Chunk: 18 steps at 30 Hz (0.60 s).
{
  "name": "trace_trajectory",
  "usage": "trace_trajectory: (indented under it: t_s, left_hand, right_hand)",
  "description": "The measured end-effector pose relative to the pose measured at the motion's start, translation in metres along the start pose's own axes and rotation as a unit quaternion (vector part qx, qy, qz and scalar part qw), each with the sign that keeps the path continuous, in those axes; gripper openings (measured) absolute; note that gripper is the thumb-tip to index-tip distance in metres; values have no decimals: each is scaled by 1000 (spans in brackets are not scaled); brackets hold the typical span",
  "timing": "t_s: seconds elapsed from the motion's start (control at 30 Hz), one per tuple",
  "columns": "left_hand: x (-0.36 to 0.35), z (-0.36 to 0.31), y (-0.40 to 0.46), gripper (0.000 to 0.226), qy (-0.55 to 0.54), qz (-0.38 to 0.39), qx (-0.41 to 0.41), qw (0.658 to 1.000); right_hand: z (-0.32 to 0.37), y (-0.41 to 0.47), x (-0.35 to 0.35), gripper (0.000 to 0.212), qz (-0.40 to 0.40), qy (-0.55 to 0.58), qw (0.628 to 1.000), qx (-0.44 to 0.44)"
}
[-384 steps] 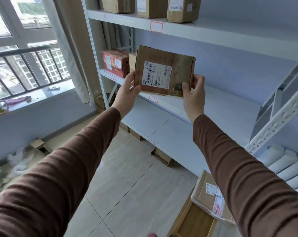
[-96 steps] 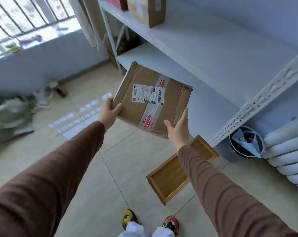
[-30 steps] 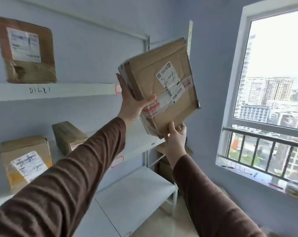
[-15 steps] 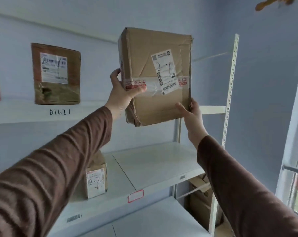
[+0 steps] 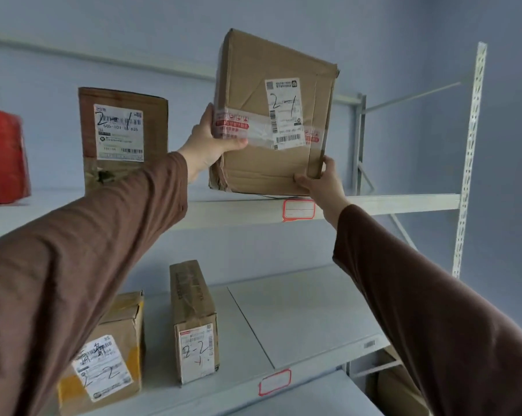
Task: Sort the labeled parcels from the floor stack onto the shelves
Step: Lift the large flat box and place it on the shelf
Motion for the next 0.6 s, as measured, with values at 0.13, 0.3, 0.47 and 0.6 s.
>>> trace_trajectory:
  t_s: [0.13, 0.3, 0.47, 0.6]
  left_hand:
    - [6, 32, 6, 117, 9, -9, 39, 999]
    - [7, 64, 11, 101, 35, -24, 82, 996]
    - [4, 85, 19, 125, 67, -33, 127, 989]
    - [3, 93, 23, 123, 88, -49, 150, 984]
  right_hand:
    - [-12, 14, -13, 82, 23, -73, 997, 8]
    - [-17, 33, -28, 85, 62, -192, 979, 19]
    - [-30, 50, -39, 83, 87, -203, 975, -1]
    - [-34, 58, -44, 76, 95, -218, 971, -2]
Point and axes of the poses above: each hand's wrist, its own y-axis towards the middle knuckle, its own x-axis out of the back of the hand, z = x × y, the point moved 8 cm from there along y, towards the middle knuckle, and after that the axes turned 3 degrees about x, right-handed, at the moved point
